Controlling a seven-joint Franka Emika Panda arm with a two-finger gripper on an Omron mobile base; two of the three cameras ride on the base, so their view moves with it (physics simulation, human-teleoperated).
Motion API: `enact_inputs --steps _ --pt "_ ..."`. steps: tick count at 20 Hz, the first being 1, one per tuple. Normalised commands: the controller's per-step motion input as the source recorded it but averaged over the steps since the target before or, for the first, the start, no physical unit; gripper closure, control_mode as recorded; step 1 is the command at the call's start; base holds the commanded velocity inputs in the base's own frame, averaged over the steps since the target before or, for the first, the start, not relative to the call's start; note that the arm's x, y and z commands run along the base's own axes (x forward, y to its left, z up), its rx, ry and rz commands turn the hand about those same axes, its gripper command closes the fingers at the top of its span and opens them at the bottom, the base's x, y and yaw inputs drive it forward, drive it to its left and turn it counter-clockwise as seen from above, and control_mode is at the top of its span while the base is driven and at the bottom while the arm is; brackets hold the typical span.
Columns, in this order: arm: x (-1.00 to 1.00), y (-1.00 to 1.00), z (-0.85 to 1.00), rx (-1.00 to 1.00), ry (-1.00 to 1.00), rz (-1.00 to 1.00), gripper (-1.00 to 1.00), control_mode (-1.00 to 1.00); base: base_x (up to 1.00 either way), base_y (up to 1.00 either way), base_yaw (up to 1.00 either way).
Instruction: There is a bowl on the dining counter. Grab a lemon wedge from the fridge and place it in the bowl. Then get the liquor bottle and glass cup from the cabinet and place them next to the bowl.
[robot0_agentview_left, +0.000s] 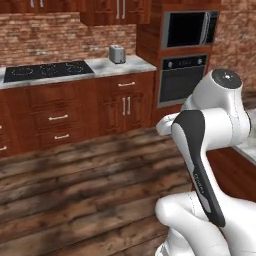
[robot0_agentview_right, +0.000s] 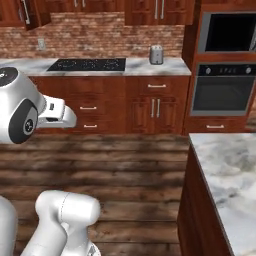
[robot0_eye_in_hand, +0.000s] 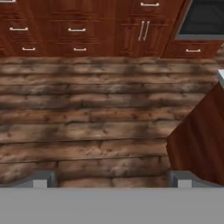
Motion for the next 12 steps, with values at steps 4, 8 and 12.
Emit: enact_inputs --steps 4,8,12 --pt "0.00 0.00 0.00 0.00 0.00 0.00 -1.00 1.00 1.00 0.28 0.00" --pt "0.00 0.00 0.00 0.00 0.00 0.00 -1.00 1.00 1.00 0.38 0.00" --pt "0.00 0.00 0.00 0.00 0.00 0.00 -1.00 1.00 1.00 0.51 0.00"
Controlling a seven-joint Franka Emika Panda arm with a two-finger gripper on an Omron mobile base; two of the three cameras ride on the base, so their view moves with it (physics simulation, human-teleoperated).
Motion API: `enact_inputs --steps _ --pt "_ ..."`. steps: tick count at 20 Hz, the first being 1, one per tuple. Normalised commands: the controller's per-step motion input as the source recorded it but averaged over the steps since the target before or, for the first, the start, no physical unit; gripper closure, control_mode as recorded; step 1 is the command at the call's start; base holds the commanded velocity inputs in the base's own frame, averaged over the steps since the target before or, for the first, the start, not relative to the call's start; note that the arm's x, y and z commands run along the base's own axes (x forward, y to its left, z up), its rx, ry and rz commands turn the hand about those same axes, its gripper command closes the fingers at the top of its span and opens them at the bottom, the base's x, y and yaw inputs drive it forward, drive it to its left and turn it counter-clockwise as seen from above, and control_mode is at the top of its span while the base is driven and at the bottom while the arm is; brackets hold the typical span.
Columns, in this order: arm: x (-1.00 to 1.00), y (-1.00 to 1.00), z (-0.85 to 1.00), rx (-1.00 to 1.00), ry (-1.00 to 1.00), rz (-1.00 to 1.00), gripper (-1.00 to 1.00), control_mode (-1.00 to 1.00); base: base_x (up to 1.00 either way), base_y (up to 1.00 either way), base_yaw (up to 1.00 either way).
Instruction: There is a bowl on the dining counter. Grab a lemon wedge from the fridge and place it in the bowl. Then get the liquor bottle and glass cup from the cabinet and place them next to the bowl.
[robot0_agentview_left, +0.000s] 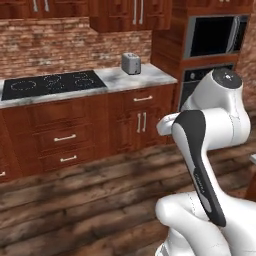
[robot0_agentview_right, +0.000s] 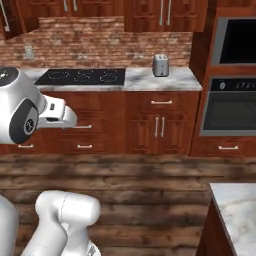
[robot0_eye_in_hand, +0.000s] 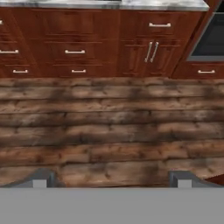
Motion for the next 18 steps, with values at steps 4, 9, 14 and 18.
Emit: enact_inputs --steps 4,9,14,18 --pt "0.00 0.00 0.00 0.00 0.00 0.00 -1.00 1.00 1.00 0.74 0.00" --pt "0.00 0.00 0.00 0.00 0.00 0.00 -1.00 1.00 1.00 0.98 0.00" --pt "0.00 0.00 0.00 0.00 0.00 0.00 -1.00 1.00 0.84 1.00 0.00" --pt "0.00 0.00 0.00 0.00 0.00 0.00 -1.00 1.00 0.53 1.00 0.00"
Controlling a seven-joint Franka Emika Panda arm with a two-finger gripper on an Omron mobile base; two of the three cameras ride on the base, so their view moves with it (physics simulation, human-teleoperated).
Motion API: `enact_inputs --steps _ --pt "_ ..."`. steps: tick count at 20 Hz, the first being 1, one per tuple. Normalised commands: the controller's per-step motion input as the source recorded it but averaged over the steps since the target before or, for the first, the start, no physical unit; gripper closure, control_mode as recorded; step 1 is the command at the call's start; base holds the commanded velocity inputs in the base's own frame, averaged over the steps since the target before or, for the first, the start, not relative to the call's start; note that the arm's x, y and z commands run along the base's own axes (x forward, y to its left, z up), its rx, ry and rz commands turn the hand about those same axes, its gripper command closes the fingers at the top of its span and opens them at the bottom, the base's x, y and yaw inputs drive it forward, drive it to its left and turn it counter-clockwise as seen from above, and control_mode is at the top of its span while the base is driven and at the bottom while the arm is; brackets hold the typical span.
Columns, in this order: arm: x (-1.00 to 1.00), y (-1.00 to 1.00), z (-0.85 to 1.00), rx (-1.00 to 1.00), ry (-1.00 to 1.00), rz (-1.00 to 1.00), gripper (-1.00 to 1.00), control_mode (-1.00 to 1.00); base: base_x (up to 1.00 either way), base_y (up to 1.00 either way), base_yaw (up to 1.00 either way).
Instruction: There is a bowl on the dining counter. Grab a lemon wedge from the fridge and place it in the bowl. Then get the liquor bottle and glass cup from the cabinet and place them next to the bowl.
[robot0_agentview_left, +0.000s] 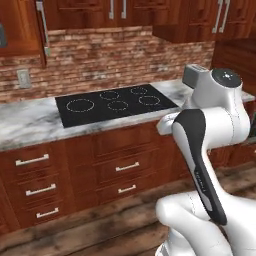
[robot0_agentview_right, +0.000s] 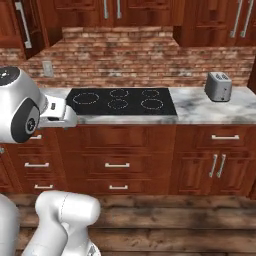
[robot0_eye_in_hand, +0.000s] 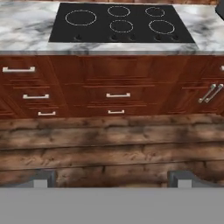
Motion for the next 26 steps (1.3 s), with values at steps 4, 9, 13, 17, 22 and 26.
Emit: enact_inputs --steps 4,9,13,17,22,26 --pt "0.00 0.00 0.00 0.00 0.00 0.00 -1.00 1.00 0.06 1.00 0.00" --pt "0.00 0.00 0.00 0.00 0.00 0.00 -1.00 1.00 0.00 1.00 0.00" --pt "0.00 0.00 0.00 0.00 0.00 0.00 -1.00 1.00 0.29 0.97 0.00" --pt "0.00 0.00 0.00 0.00 0.00 0.00 -1.00 1.00 0.74 0.75 0.00" --pt "0.00 0.00 0.00 0.00 0.00 0.00 -1.00 1.00 0.86 0.58 0.00" --pt "0.00 0.00 0.00 0.00 0.00 0.00 -1.00 1.00 0.62 0.48 0.00"
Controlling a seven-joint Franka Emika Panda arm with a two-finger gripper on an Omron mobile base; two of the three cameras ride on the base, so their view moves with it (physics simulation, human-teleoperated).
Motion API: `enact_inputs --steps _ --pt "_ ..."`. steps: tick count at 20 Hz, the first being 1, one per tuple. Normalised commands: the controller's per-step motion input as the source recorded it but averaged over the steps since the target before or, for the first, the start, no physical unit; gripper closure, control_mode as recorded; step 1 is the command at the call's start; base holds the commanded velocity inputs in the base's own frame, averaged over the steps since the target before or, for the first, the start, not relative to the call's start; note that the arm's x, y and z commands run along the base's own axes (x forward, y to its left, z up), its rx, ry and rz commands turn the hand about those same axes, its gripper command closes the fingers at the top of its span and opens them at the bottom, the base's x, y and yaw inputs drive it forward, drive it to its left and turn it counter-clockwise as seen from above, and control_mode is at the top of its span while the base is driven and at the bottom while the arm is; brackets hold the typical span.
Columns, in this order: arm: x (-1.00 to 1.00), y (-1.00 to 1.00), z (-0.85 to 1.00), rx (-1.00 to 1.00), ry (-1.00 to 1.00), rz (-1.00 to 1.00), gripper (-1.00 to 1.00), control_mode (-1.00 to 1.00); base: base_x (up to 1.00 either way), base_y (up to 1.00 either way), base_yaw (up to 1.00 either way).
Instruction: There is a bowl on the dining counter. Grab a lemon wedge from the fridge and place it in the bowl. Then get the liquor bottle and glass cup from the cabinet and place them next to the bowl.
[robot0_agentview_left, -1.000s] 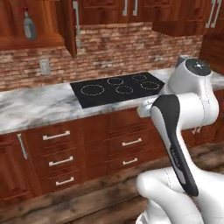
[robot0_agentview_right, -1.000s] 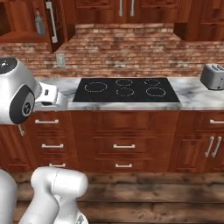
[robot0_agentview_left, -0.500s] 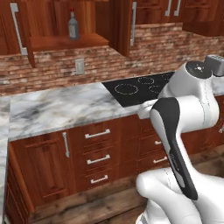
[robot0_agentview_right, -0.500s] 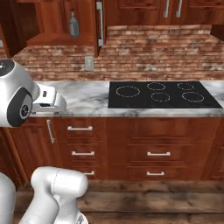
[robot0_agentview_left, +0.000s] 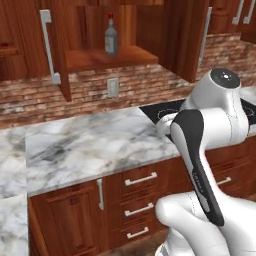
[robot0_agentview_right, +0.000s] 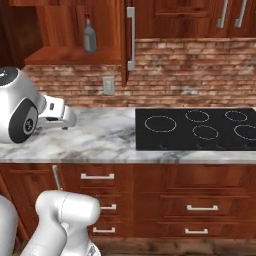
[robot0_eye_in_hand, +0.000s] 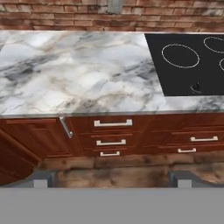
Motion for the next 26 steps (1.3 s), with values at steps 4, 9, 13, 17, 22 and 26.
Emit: enact_inputs --steps 4,9,13,17,22,26 --pt "0.00 0.00 0.00 0.00 0.00 0.00 -1.00 1.00 0.51 0.41 0.00" --pt "0.00 0.00 0.00 0.00 0.00 0.00 -1.00 1.00 0.62 0.15 0.00" --pt "0.00 0.00 0.00 0.00 0.00 0.00 -1.00 1.00 0.70 0.00 0.00" --pt "0.00 0.00 0.00 0.00 0.00 0.00 -1.00 1.00 0.50 0.00 0.02" --pt "-0.06 0.00 0.26 0.00 -0.20 0.02 -1.00 -1.00 0.07 0.01 0.03" --pt "-0.45 0.00 0.85 0.00 -0.60 0.03 -1.00 -1.00 0.00 0.00 0.00"
